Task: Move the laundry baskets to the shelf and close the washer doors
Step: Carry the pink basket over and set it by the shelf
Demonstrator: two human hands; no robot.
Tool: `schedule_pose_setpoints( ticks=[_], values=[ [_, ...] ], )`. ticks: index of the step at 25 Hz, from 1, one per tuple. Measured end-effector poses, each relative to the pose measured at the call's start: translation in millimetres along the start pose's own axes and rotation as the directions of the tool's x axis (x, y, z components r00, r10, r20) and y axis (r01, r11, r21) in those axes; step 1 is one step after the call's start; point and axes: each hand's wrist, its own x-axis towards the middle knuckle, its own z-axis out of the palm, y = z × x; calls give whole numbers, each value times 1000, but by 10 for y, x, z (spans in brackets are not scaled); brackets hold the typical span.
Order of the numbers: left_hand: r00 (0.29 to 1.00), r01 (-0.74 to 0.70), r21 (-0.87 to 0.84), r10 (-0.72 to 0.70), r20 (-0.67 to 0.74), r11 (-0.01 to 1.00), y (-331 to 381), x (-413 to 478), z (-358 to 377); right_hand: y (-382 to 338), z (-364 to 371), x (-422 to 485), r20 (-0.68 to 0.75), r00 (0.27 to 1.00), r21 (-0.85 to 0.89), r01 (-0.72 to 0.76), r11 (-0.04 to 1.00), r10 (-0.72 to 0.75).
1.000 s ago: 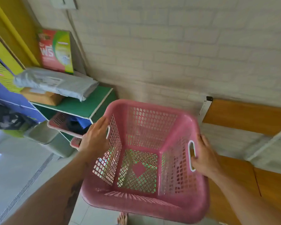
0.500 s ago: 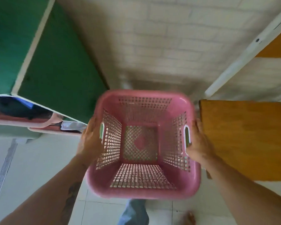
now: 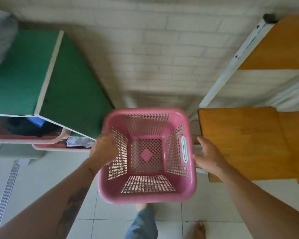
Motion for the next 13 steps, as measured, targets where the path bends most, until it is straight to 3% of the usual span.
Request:
schedule_pose_setpoints(
  ticks=[6, 13],
  values=[
    [979, -189, -42, 184, -89, 981, 1251, -784, -412, 287, -919, -870, -95, 995, -10, -6, 1000, 5],
    [882, -469, 138, 470, 25, 872, 3322, -1906, -130, 1618, -2130, -2229, -332, 940, 93, -54, 994, 82]
  ],
)
